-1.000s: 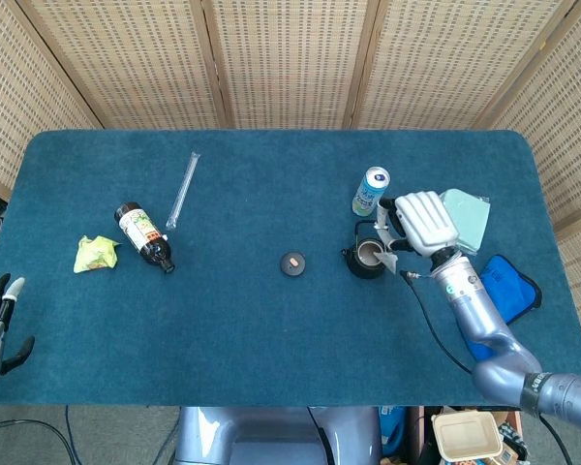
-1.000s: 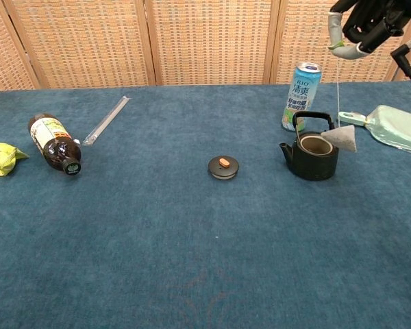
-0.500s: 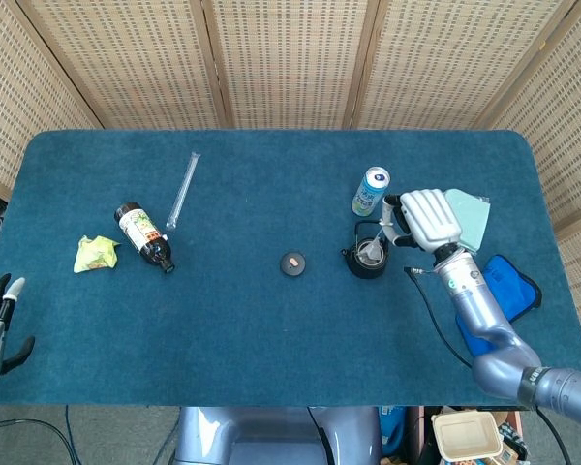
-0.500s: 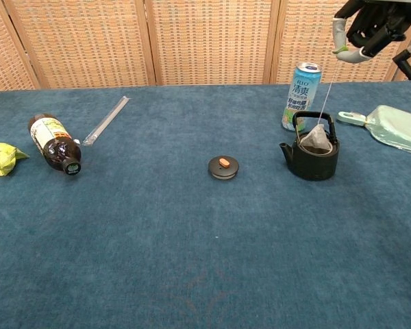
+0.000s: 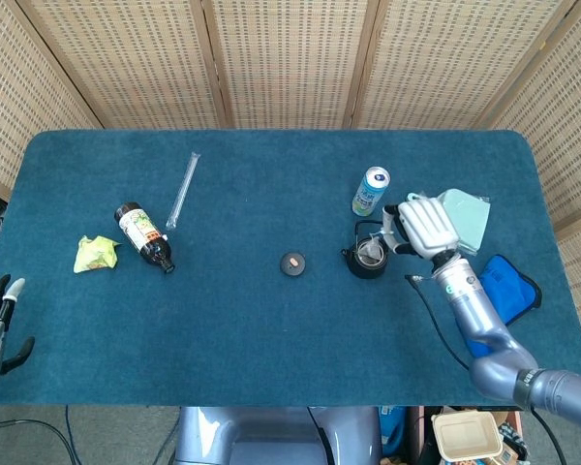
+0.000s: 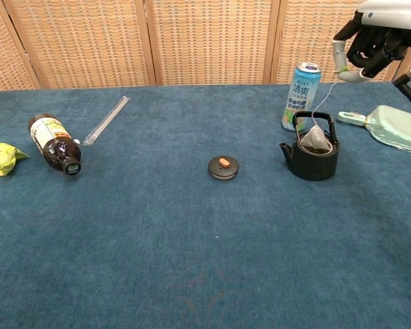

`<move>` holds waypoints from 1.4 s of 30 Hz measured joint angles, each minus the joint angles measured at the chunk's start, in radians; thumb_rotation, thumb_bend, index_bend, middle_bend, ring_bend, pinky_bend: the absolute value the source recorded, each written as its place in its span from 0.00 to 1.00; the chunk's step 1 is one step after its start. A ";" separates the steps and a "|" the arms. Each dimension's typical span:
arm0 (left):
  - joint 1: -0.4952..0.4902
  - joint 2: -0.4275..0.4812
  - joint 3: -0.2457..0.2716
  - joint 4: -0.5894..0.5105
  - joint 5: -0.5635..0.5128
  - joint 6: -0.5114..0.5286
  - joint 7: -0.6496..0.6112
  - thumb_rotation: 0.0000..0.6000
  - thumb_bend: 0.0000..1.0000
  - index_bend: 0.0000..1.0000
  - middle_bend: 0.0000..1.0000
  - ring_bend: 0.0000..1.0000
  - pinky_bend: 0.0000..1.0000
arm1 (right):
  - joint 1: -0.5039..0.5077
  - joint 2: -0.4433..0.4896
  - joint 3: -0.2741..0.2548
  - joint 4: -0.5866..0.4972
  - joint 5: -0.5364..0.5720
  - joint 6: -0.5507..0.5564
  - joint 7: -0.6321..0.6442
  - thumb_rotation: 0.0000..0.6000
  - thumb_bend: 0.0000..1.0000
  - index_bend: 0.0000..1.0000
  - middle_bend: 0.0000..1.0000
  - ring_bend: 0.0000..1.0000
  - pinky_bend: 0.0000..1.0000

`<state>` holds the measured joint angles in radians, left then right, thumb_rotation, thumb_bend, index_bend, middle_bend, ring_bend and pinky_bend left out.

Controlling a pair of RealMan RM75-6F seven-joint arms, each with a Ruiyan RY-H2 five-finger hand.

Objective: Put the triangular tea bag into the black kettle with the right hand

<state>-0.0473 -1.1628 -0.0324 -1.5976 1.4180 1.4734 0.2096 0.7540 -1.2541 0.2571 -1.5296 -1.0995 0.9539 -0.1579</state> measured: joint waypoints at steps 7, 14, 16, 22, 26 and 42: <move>0.000 0.000 0.001 -0.001 0.000 -0.001 0.000 1.00 0.35 0.00 0.00 0.00 0.00 | -0.028 -0.020 -0.052 -0.003 -0.078 0.029 0.000 1.00 0.57 0.68 0.92 0.91 0.88; 0.000 -0.001 0.002 -0.004 -0.001 -0.001 0.007 1.00 0.35 0.00 0.00 0.00 0.00 | -0.050 -0.048 -0.117 -0.009 -0.185 0.044 0.006 1.00 0.57 0.68 0.92 0.91 0.88; 0.001 -0.001 0.002 -0.005 -0.001 -0.001 0.009 1.00 0.35 0.00 0.00 0.00 0.00 | -0.053 -0.057 -0.132 -0.008 -0.207 0.044 0.004 1.00 0.57 0.68 0.92 0.91 0.88; 0.002 0.003 -0.001 -0.008 -0.002 0.004 0.012 1.00 0.35 0.00 0.00 0.00 0.00 | -0.053 -0.082 -0.168 -0.006 -0.241 0.021 -0.021 1.00 0.57 0.68 0.92 0.91 0.88; 0.002 0.003 -0.001 -0.007 -0.005 0.004 0.012 1.00 0.35 0.00 0.00 0.00 0.00 | -0.050 -0.100 -0.180 0.001 -0.249 0.001 -0.032 1.00 0.57 0.66 0.92 0.91 0.88; 0.002 -0.001 -0.002 0.002 -0.011 -0.002 0.009 1.00 0.35 0.00 0.00 0.00 0.00 | -0.037 -0.160 -0.189 0.047 -0.248 -0.043 -0.061 1.00 0.57 0.41 0.91 0.91 0.88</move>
<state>-0.0457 -1.1638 -0.0341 -1.5956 1.4072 1.4718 0.2189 0.7172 -1.4140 0.0677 -1.4825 -1.3471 0.9112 -0.2190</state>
